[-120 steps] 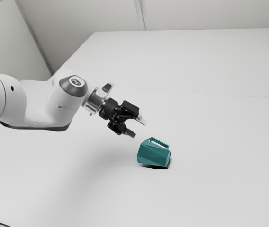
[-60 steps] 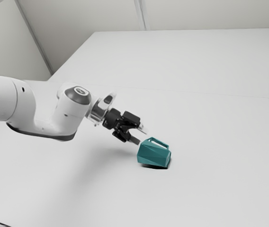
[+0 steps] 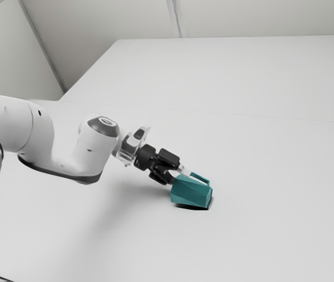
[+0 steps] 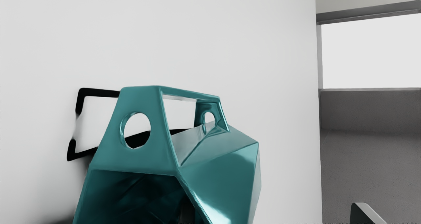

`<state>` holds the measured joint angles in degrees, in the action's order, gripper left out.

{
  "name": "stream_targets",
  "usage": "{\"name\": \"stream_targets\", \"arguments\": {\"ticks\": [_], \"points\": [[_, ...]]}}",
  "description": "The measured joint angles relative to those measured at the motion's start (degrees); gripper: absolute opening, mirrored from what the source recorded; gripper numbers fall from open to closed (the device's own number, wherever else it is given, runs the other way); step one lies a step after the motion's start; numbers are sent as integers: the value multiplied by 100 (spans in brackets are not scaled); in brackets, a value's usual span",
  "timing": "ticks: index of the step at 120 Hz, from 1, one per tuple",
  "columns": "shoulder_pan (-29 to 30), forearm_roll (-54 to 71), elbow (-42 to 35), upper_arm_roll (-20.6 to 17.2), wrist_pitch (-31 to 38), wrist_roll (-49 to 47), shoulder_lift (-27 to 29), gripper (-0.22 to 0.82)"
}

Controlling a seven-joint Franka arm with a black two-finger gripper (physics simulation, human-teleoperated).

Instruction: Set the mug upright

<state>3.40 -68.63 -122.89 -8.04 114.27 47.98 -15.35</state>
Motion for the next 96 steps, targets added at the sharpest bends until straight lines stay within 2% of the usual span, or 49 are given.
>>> {"name": "stream_targets", "arguments": {"ticks": [65,96], "points": [[73,-134,9,-4,-290,588,-251,-5],[72,-131,24,-104,-258,774,-101,-14]]}}
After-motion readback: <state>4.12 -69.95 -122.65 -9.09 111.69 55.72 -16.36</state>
